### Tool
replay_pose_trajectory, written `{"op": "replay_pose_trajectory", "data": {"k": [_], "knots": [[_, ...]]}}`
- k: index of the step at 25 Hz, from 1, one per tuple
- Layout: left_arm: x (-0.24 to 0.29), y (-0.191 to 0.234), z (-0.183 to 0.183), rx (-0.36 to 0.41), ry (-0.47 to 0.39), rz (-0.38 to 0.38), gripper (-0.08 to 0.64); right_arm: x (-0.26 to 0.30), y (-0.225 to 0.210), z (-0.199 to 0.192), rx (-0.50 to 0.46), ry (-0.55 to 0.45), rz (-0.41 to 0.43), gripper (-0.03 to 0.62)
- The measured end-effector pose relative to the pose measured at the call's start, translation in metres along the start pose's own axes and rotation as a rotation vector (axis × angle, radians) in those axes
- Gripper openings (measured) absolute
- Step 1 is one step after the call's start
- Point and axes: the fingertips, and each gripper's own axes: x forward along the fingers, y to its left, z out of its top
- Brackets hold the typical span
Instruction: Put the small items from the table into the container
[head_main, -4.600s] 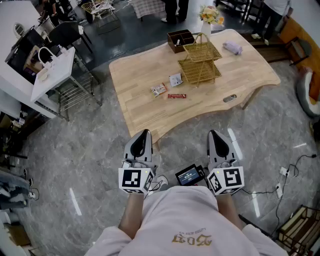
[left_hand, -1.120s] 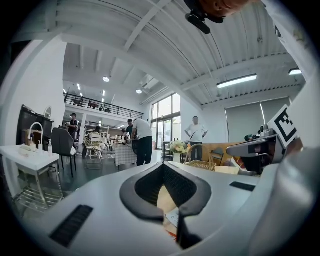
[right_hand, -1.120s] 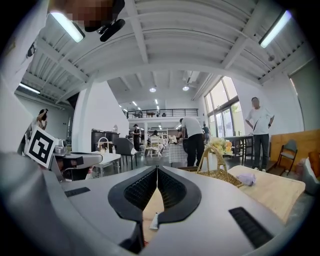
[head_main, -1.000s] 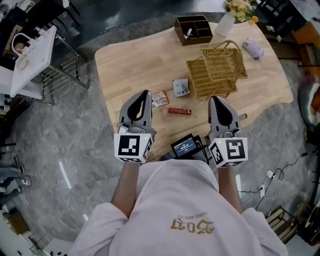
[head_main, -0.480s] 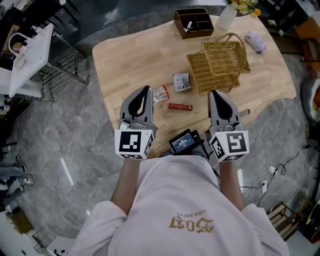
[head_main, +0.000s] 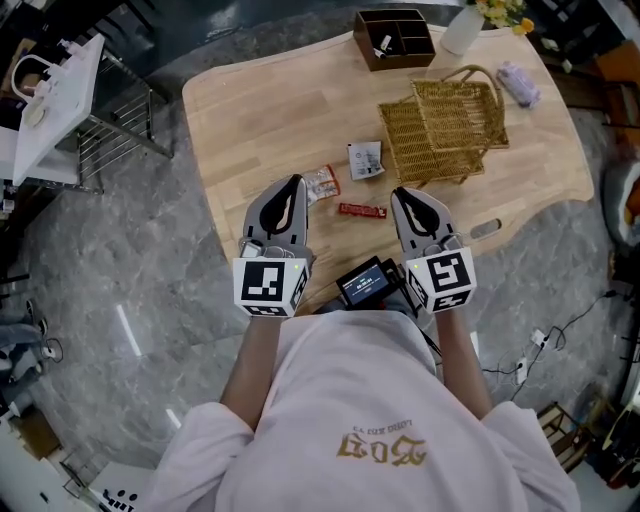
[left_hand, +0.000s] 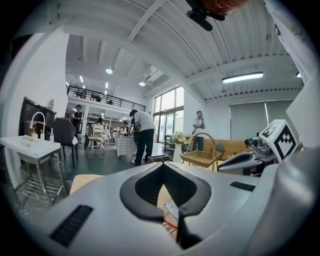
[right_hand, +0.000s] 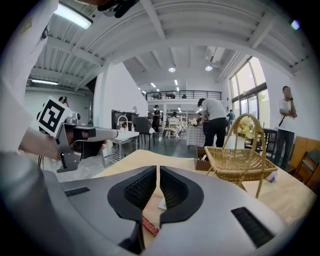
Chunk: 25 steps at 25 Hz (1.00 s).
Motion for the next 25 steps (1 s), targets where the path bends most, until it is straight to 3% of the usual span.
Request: {"op": "replay_pose_trajectory", "data": {"k": [15, 25], "knots": [[0.016, -0.007, -0.075, 0.004, 0.148, -0.036, 0.008, 0.033, 0.009, -0.063, -0.004, 0.143, 0.104, 0.052], [0.016, -0.016, -0.106, -0.018, 0.212, -0.054, 0.008, 0.048, 0.021, -0.099, -0.031, 0.253, 0.184, 0.115]]}}
